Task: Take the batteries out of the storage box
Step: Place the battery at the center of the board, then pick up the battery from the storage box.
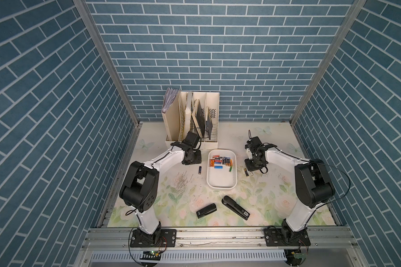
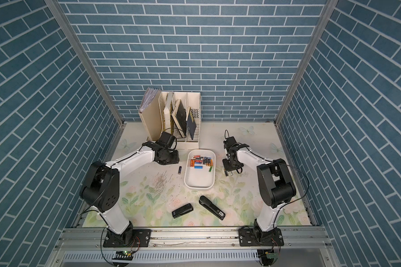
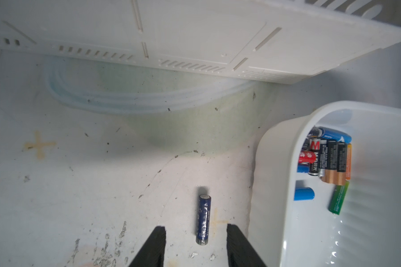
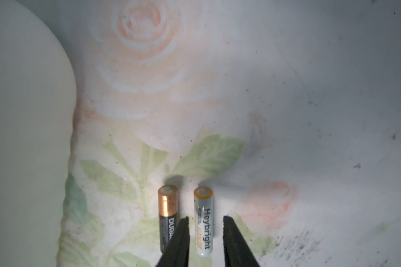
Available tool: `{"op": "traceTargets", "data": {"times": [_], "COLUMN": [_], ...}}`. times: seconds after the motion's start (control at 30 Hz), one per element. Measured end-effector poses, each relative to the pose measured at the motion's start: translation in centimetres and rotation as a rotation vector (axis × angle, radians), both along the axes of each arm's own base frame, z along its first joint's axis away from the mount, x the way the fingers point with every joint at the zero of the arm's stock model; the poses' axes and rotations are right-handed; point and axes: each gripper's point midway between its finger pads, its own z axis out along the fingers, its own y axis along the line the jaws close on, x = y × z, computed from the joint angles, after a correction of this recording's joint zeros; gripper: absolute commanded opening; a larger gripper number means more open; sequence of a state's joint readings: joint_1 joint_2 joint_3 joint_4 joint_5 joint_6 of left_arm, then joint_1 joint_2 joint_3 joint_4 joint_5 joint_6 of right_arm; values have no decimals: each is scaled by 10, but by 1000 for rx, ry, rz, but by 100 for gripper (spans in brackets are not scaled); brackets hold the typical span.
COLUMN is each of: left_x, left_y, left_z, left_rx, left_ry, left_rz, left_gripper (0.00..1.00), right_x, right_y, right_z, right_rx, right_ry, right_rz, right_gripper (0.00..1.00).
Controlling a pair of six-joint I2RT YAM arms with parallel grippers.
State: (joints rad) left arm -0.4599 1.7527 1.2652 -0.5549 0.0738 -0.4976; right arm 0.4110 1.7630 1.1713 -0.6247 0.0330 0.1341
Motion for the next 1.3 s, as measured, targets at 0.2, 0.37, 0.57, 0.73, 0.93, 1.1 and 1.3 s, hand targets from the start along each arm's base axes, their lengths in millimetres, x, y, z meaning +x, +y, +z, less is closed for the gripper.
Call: {"op": "traceTargets", "data": {"times": [0.2,0.37,0.57,0.73,0.93,1.1,1.3], "left_x": [12,20,15,5,-4,-8,-9], "left_y": [-18,-48,-81,-106,-116,-121,-129], "left_z": [28,41,35,19,-6,-24,-34], "left_rx": [1,17,57,75,85,92,102], "left_ry": [-64,-103,-93,-66,-6,30,44], "left_rz": [-29,-91,-196,-288,-347,-376,-399], "left_gripper": [51,53,63,69,71,71,71], "right_x": [10,17,16,15,15,16,16], "right_y": [4,6,4,0,-3,-5,-6], "right_z": [19,31,32,31,31,31,31], "right_rx": [12,19,15,9,7,7,7], "right_ry": [-33,-57,-53,-43,-40,-40,-40], "right_rz": [-1,-2,-6,-14,-22,-26,-28], "right_gripper": [29,29,30,31,31,31,31]}}
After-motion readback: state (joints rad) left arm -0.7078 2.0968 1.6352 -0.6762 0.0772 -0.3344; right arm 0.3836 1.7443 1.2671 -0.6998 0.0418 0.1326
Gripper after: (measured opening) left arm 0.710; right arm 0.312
